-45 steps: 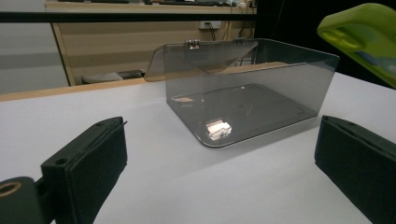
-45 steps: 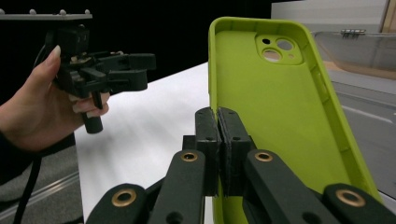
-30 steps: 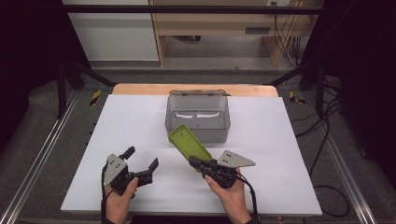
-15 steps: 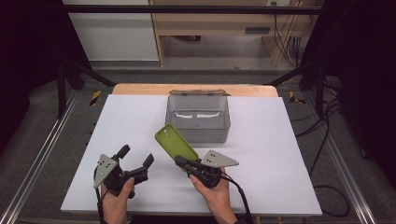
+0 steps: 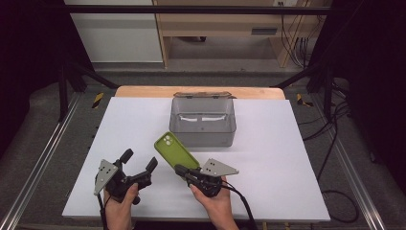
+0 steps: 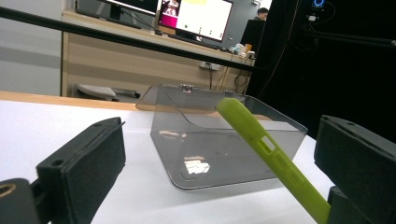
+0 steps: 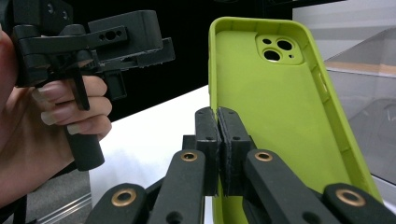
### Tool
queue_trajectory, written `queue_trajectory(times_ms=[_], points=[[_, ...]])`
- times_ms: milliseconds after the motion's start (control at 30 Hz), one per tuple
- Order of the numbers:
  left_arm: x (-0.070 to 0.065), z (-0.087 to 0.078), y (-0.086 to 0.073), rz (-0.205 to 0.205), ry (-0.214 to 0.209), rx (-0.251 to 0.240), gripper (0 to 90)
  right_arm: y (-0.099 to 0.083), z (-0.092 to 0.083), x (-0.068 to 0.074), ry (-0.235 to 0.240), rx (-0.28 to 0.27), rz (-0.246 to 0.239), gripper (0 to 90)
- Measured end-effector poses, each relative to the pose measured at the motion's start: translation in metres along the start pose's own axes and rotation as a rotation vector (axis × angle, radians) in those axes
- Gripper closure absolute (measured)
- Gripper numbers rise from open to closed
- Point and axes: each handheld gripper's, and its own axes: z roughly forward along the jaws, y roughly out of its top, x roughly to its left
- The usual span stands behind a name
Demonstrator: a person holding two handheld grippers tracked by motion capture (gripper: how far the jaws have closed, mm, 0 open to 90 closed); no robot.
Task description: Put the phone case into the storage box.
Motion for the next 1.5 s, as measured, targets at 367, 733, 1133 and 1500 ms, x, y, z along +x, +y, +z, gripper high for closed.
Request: queue_trajectory(times_ms=[367,733,1133,1500], points=[[-0.004,0.002,-0.004,-0.018,-0.002,0.006,4.5,-0.002,0.001,0.002,-0.005,-0.004,0.008,87.9],[-0.006,0.002,-0.005,-0.028,-0.002,0.006,4.1,-0.004,0.004,0.006,-0.007,-0.002,0.009,87.8],[-0.008,0.003,-0.009,-0.096,-0.06,0.02,24.0,-0.006,0.005,0.021,-0.064,-0.032,-0.027,87.8],[-0.009,0.004,-0.017,-0.181,-0.088,0.021,44.2,-0.01,0.011,0.029,-0.056,-0.035,-0.023,87.8]])
